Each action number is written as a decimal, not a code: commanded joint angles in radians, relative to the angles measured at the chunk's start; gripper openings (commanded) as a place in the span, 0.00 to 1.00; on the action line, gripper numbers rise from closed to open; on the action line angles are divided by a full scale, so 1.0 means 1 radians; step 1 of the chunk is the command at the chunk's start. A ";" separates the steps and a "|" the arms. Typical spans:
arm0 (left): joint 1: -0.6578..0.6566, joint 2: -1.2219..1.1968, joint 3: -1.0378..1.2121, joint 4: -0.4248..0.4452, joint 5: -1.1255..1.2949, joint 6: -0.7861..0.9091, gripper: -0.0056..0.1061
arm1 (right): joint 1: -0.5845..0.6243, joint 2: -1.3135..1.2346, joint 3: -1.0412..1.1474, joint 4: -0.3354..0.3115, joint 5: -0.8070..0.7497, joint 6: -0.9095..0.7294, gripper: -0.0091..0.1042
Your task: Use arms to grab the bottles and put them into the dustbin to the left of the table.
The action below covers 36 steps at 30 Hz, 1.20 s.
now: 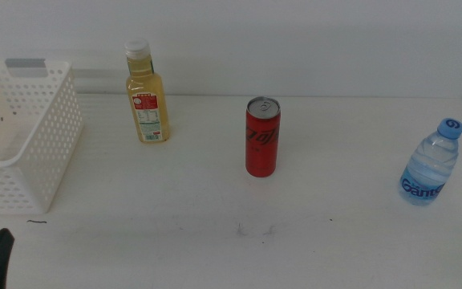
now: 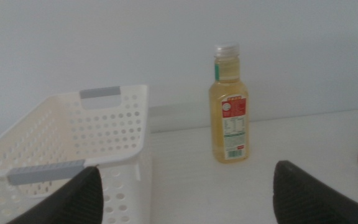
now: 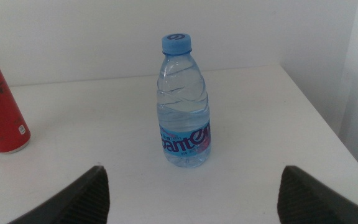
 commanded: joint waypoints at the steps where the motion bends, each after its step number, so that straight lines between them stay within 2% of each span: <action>1: -0.018 -0.004 0.000 -0.002 -0.013 -0.008 0.89 | -0.009 -0.005 0.004 -0.011 -0.009 -0.005 0.80; 6: -0.074 0.152 0.000 -0.004 -0.127 -0.008 0.89 | -0.009 -0.005 0.004 -0.011 -0.009 -0.005 0.80; 16: -0.402 0.990 0.000 0.007 -1.038 -0.008 0.89 | -0.009 -0.005 0.004 -0.011 -0.009 -0.005 0.80; 20: -0.460 1.285 -0.009 0.011 -1.305 -0.014 0.89 | -0.009 -0.005 0.004 -0.011 -0.009 -0.005 0.80; 25: -0.468 1.559 -0.130 0.065 -1.305 -0.118 0.89 | -0.009 -0.005 0.004 -0.011 -0.009 -0.005 0.80; 36: -0.468 1.905 -0.595 0.213 -1.305 -0.122 0.89 | -0.009 -0.005 0.004 -0.011 -0.009 -0.005 0.80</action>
